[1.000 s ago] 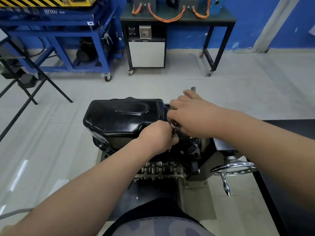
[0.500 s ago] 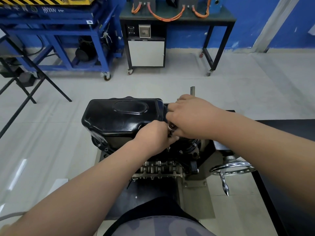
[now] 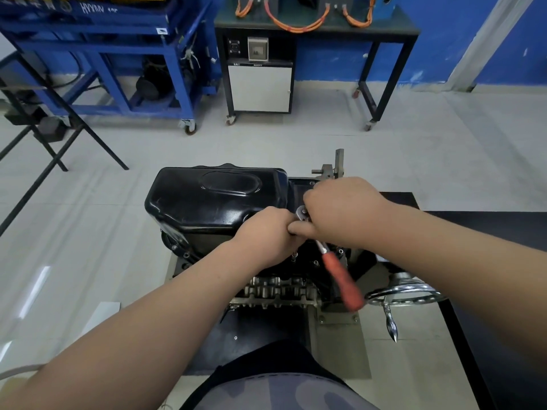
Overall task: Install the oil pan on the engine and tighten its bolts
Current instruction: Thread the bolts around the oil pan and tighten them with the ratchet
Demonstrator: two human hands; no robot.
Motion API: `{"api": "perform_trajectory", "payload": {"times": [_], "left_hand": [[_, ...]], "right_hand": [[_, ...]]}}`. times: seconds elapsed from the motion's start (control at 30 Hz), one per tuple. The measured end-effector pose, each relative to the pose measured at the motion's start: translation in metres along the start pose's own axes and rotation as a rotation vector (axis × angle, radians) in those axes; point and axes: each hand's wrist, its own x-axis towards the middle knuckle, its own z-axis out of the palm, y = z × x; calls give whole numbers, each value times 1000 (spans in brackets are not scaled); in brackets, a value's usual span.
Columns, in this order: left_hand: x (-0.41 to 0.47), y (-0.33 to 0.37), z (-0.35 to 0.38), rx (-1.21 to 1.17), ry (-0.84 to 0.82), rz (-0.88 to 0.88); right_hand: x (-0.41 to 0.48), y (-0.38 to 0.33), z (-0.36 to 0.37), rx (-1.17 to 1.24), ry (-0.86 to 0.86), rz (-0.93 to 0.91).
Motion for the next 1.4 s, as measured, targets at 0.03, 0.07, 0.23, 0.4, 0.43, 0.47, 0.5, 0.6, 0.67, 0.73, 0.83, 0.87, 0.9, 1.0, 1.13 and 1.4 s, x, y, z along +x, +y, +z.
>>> {"api": "perform_trajectory", "payload": {"times": [0.03,0.07,0.23,0.4,0.43,0.47,0.5,0.6,0.67,0.73,0.83,0.87,0.9,1.0,1.13,1.4], "left_hand": [[0,1,0,-8,-6,1],[0,2,0,-15,-9,11],[0,4,0,1,8,25],[2,5,-1,-39,-17,3],[3,7,-1,-17,-12,12],[3,8,0,-1,-2,20],[2,9,1,5,12,26],[2,6,2,-5,25,10],[1,3,1,-1,19,-10],[2,3,0,8,-12,-14],[3,5,1,-10,-16,-21],[3,6,2,1,1,-5],[2,6,3,14,18,10],[1,4,6,39,34,34],[0,3,3,0,-4,16],[-2,6,2,32,57,48]], "right_hand": [[1,1,1,7,1,-31],[3,4,1,7,-2,-94],[4,16,-6,51,-60,-177],[-1,4,1,87,-80,72],[-1,6,1,93,-67,45],[-1,9,1,84,-48,-18],[0,12,0,66,-44,-92],[0,18,-4,43,-24,-178],[-2,12,0,20,26,-122],[-4,5,3,-4,28,-8],[-4,5,4,25,13,27],[-3,7,4,34,20,-34],[-2,9,4,40,19,-103],[-1,13,0,27,6,-236],[-3,4,0,-41,33,-68],[3,9,-3,0,-5,-216]]}}
